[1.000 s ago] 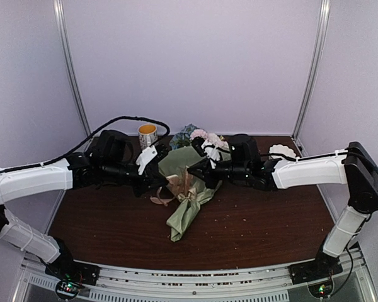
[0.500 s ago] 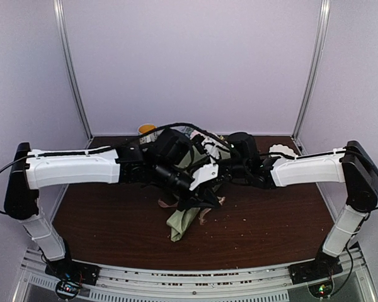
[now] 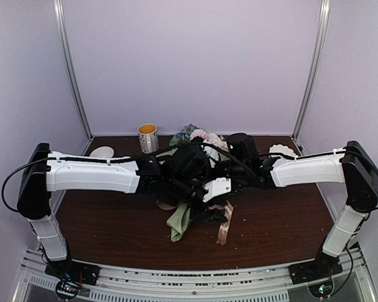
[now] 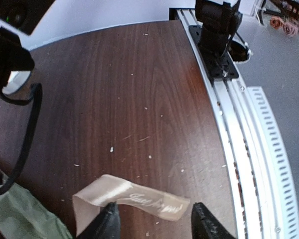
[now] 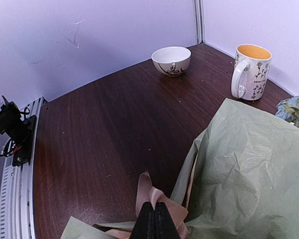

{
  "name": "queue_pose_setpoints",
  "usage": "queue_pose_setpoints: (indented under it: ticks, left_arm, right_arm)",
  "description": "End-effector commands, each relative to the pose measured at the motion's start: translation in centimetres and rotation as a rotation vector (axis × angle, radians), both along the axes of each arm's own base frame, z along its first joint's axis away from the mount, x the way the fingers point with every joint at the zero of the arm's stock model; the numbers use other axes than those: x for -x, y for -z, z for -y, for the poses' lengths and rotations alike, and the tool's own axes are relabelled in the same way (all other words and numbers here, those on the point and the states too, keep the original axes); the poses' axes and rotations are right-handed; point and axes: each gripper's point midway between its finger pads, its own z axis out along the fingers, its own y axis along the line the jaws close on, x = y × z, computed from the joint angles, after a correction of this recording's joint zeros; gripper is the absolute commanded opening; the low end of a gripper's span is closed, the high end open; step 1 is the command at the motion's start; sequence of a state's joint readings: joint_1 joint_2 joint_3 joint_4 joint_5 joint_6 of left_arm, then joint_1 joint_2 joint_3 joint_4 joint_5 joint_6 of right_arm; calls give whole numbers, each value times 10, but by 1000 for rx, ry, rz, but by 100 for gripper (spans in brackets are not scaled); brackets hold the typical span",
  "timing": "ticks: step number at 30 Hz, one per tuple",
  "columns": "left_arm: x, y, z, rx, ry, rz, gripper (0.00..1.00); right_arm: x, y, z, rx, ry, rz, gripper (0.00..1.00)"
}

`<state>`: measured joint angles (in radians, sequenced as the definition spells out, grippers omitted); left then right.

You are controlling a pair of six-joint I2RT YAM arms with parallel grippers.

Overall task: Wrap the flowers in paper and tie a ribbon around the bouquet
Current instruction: Cross the half-tied ribbon over the folded bouquet.

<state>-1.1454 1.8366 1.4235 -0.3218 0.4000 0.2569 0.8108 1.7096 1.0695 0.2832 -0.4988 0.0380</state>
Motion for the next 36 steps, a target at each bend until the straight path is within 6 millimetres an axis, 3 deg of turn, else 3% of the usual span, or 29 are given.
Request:
queue_pose_setpoints:
  ticks: [1, 6, 9, 11, 15, 18, 21, 24, 26, 31, 36]
  left_arm:
    - [-9, -47, -18, 99, -54, 116, 62]
    - [-10, -72, -48, 172, -98, 166, 69]
    - [-32, -95, -72, 266, -234, 150, 66]
    - [-58, -100, -96, 338, -368, 90, 61]
    - [-116, -64, -146, 343, -649, 37, 55]
    - [-138, -39, -162, 355, -762, 122, 67]
    - [-147, -18, -163, 395, -753, 98, 73]
    - [-155, 12, -158, 376, -706, -37, 74]
    - [-155, 25, -153, 369, -665, -29, 74]
    - [-170, 35, -136, 391, -636, 0, 74]
    - [-152, 54, -111, 405, -454, -83, 74]
  right_arm:
    - [5, -11, 1, -22, -5, -10, 0]
    - [8, -13, 0, -21, -3, -10, 0]
    - [10, -12, 1, -24, 1, -17, 0]
    - [11, -13, 0, -35, 3, -26, 0]
    - [16, -16, -3, -54, 3, -34, 0]
    - [15, -18, -4, -72, 8, -40, 0]
    - [16, -21, -6, -90, 8, -45, 0]
    - [16, -29, -5, -102, 7, -34, 0]
    - [17, -32, -4, -104, 6, -25, 0]
    - [21, -31, -3, -97, -12, -14, 0]
    - [21, -24, -7, -96, -22, -36, 0]
